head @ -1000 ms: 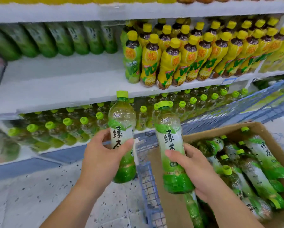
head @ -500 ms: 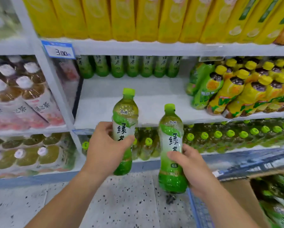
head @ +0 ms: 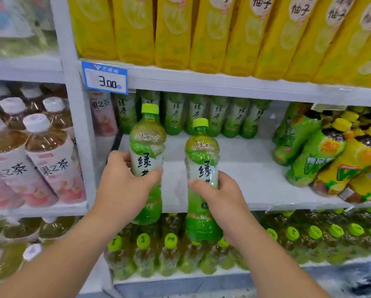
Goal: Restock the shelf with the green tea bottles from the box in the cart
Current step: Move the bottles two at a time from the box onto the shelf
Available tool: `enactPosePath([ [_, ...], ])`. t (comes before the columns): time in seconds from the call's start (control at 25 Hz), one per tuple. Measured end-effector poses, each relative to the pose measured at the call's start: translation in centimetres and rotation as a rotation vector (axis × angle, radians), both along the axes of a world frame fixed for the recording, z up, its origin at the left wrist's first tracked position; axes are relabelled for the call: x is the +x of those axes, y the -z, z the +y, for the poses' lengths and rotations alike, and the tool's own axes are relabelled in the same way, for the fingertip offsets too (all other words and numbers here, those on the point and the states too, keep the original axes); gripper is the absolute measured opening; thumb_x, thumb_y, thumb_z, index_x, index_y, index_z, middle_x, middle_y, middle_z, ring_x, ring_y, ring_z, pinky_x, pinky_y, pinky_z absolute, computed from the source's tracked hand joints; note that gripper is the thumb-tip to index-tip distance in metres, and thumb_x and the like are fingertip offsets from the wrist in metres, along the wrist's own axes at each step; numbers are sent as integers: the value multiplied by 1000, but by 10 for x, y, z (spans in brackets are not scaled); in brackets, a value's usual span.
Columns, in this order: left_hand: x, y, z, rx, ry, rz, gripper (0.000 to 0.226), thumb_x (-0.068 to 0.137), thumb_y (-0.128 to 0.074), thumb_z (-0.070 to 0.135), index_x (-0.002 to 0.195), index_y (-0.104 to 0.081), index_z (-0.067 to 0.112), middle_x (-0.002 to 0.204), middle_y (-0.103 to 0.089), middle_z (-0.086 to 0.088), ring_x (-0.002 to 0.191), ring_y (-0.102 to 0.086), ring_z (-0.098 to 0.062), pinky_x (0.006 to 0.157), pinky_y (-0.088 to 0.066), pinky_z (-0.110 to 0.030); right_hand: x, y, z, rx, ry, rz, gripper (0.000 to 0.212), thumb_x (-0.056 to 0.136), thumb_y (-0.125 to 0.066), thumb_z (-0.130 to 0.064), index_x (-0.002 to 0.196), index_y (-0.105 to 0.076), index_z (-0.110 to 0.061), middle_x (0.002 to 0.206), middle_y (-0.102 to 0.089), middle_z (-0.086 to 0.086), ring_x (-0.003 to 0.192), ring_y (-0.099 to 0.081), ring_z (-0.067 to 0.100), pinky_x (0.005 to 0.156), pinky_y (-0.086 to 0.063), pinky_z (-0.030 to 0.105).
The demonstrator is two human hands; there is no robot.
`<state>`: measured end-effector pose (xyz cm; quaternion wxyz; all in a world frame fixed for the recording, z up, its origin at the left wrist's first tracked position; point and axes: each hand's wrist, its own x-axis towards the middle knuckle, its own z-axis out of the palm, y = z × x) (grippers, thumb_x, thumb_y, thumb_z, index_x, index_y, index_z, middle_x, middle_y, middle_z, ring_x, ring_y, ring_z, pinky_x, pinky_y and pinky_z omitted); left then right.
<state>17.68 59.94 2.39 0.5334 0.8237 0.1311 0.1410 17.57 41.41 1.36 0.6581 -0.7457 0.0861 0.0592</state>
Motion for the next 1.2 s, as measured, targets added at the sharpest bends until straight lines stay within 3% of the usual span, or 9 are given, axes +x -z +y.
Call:
enactPosePath([
  [0.32, 48, 24, 12, 7, -41, -205, 45, 84, -79, 23, 110, -43, 15, 90, -54, 11, 75, -53, 3, 55, -37, -15, 76, 29, 30, -8, -2, -260, 20, 84, -73, -28, 103, -67, -28, 95, -75, -5, 92, -71, 17, 84, -59, 42],
  [0.68, 62, 63, 17, -56, -30, -442, 47, 87, -77, 21, 111, -37, 23, 96, -53, 17, 85, -52, 7, 64, -37, -10, 84, 56, 45, -17, -137, -476, 30, 89, -72, -27, 111, -56, -39, 107, -70, -12, 102, -66, 11, 89, -55, 37],
  [0.76, 59, 70, 21, -56, -11, -422, 54, 84, -79, 22, 118, -37, 26, 102, -56, 18, 92, -56, 5, 70, -42, -10, 82, 59, 39, -65, -185, -503, 39, 89, -72, -36, 122, -53, -41, 114, -66, -18, 108, -63, 5, 95, -52, 34],
  [0.84, 57, 80, 27, 16, 23, -377, 75, 79, -83, 20, 135, -34, 31, 117, -57, 14, 106, -58, -4, 87, -49, -22, 78, 62, 31, -199, -238, -524, 46, 87, -73, -41, 125, -47, -43, 117, -62, -25, 109, -59, -2, 94, -49, 27],
  [1.0, 58, 88, 31, 163, 11, -306, 100, 79, -81, 17, 150, -18, 50, 127, -52, 7, 112, -55, -12, 98, -47, -34, 76, 68, 24, -444, -244, -557, 52, 80, -81, -37, 122, -50, -39, 112, -64, -24, 98, -61, -9, 78, -48, 9],
  [1.08, 70, 86, 34, 175, -9, -265, 95, 80, -80, 19, 150, -20, 46, 126, -55, 2, 113, -60, -19, 100, -51, -43, 91, 67, 30, -459, -238, -556, 50, 80, -82, -36, 122, -55, -35, 108, -64, -25, 95, -60, -10, 73, -47, 9],
  [1.2, 89, 82, 36, 224, -94, -196, 54, 84, -77, 25, 128, -46, 17, 118, -59, -6, 109, -61, -26, 93, -53, -43, 121, 66, 47, -430, -214, -552, 49, 82, -81, -32, 124, -57, -26, 109, -66, -17, 89, -57, -11, 68, -43, 5],
])
